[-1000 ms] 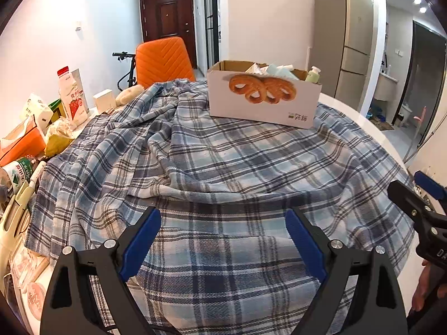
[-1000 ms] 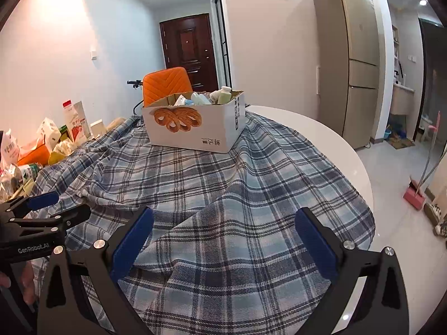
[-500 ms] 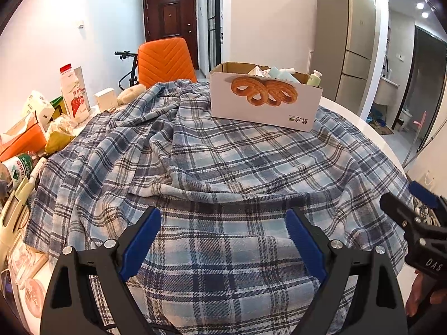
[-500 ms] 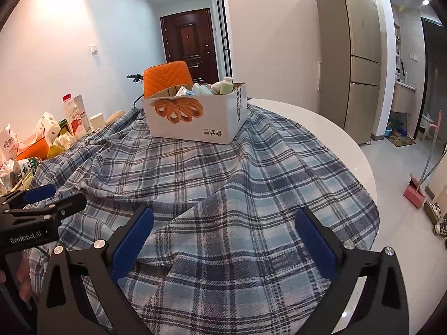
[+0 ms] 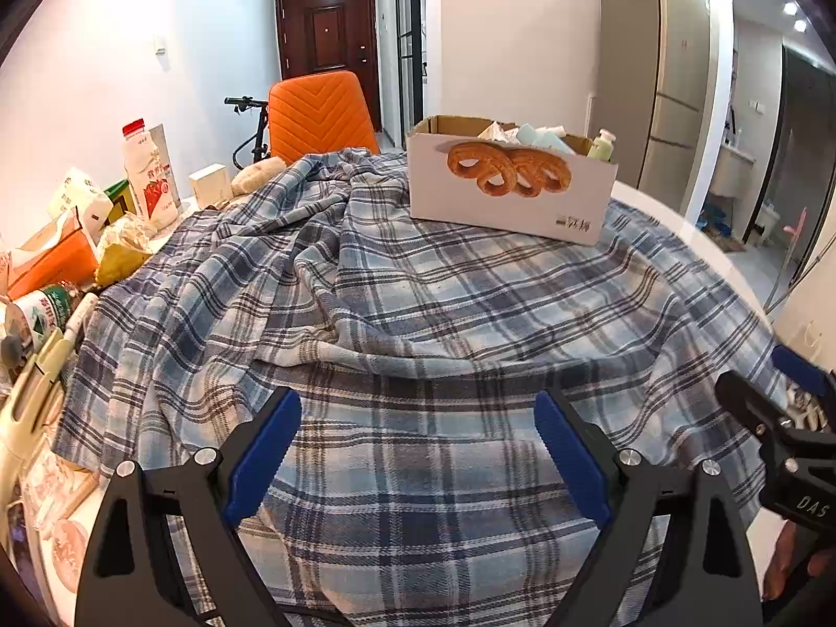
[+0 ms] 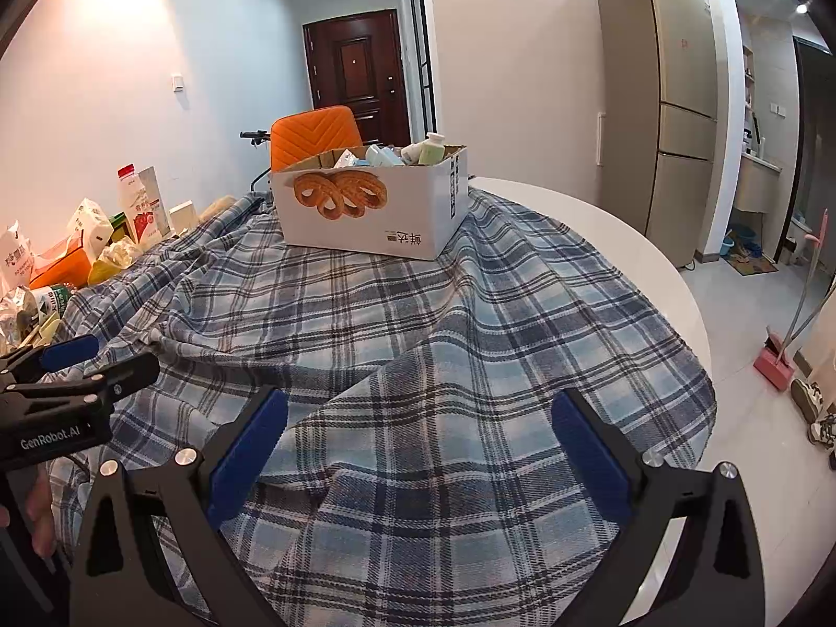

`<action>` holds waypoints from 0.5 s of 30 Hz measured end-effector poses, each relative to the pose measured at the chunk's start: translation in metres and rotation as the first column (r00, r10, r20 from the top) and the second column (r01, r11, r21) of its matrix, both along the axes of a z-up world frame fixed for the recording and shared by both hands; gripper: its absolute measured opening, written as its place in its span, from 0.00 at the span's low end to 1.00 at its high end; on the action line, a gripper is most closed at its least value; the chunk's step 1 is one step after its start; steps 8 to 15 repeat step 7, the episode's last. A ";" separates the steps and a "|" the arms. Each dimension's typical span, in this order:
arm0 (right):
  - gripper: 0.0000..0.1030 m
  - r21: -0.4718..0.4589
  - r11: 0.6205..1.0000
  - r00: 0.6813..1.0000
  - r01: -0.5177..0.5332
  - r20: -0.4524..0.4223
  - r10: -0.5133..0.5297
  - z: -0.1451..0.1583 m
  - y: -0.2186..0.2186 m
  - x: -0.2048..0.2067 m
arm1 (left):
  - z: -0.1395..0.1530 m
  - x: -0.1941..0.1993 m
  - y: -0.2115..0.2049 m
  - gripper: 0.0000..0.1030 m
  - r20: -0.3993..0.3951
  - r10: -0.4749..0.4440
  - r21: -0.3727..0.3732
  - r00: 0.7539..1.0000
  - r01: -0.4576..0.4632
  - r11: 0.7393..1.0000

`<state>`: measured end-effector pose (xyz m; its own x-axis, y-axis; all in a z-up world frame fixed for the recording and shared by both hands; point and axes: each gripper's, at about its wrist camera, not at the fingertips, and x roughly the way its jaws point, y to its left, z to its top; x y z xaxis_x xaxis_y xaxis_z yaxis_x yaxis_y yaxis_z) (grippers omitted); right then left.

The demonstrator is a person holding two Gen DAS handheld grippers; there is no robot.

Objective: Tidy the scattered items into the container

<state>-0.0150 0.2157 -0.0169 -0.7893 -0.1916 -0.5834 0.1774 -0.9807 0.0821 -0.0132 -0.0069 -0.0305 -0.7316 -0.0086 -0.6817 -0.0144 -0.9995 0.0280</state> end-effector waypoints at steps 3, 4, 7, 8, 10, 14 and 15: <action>0.98 0.001 1.000 1.000 0.001 0.005 -0.001 -0.001 -0.001 0.000 | -0.002 0.000 -0.002 0.90 0.010 -0.002 0.020 1.000 0.002 1.000; 0.98 0.001 1.000 1.000 0.002 0.007 -0.002 -0.001 -0.001 0.000 | -0.002 0.000 -0.002 0.90 0.007 -0.001 0.018 1.000 0.001 1.000; 0.98 -0.003 1.000 1.000 0.005 0.013 -0.005 -0.002 -0.001 -0.001 | -0.002 0.000 -0.003 0.90 0.001 0.001 0.021 1.000 -0.001 1.000; 0.98 -0.003 1.000 1.000 0.005 0.013 -0.005 -0.002 -0.001 -0.001 | -0.002 0.000 -0.003 0.90 0.001 0.001 0.021 1.000 -0.001 1.000; 0.98 -0.003 1.000 1.000 0.005 0.013 -0.005 -0.002 -0.001 -0.001 | -0.002 0.000 -0.003 0.90 0.001 0.001 0.021 1.000 -0.001 1.000; 0.98 -0.003 1.000 1.000 0.005 0.013 -0.005 -0.002 -0.001 -0.001 | -0.002 0.000 -0.003 0.90 0.001 0.001 0.021 1.000 -0.001 1.000; 0.98 -0.003 1.000 1.000 0.005 0.013 -0.005 -0.002 -0.001 -0.001 | -0.002 0.000 -0.003 0.90 0.001 0.001 0.021 1.000 -0.001 1.000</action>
